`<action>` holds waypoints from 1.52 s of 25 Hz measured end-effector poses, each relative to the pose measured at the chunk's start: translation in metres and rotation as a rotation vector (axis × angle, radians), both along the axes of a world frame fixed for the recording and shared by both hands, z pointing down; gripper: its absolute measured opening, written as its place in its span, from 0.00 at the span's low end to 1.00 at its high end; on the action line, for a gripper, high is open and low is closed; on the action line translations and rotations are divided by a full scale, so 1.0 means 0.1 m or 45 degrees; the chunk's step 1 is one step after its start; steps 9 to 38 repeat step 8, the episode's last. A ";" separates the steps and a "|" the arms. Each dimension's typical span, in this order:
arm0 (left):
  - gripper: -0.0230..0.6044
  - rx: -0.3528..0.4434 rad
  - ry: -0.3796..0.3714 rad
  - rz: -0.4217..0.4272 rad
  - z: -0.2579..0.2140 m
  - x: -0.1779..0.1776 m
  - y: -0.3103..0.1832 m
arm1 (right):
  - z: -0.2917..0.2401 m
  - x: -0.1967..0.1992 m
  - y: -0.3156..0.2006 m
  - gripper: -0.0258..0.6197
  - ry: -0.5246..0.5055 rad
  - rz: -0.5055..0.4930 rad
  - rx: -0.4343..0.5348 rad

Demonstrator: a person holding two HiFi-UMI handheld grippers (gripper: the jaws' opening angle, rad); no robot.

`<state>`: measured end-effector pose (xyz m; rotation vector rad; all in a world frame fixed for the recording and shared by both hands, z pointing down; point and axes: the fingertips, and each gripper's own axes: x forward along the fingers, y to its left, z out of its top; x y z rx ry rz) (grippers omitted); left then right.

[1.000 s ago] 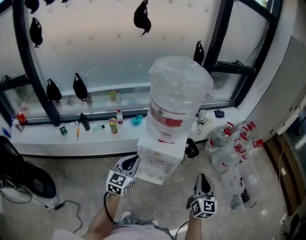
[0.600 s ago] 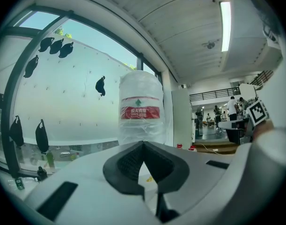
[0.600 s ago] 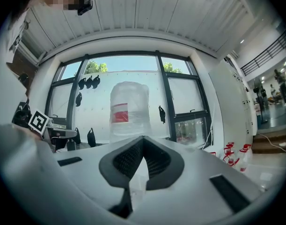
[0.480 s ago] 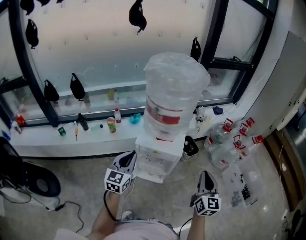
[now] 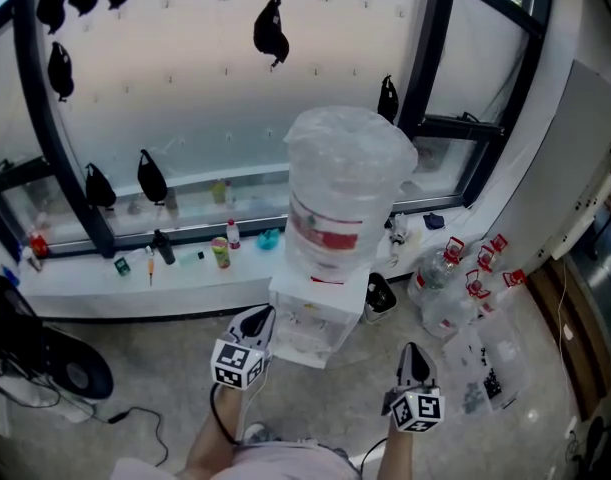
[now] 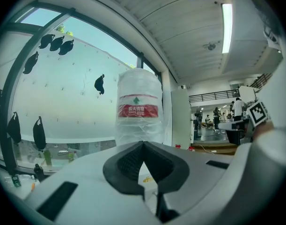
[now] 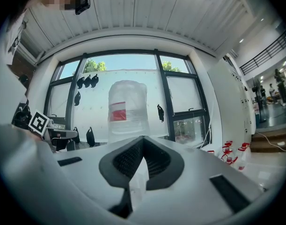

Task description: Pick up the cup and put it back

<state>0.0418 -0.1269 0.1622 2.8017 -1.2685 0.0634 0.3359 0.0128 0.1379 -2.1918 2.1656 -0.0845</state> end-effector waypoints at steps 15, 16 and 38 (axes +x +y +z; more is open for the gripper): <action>0.08 0.004 0.001 0.005 -0.02 0.02 -0.01 | 0.03 0.01 -0.02 0.06 -0.020 0.001 -0.004; 0.08 0.004 0.001 0.005 -0.02 0.02 -0.01 | 0.03 0.01 -0.02 0.06 -0.020 0.001 -0.004; 0.08 0.004 0.001 0.005 -0.02 0.02 -0.01 | 0.03 0.01 -0.02 0.06 -0.020 0.001 -0.004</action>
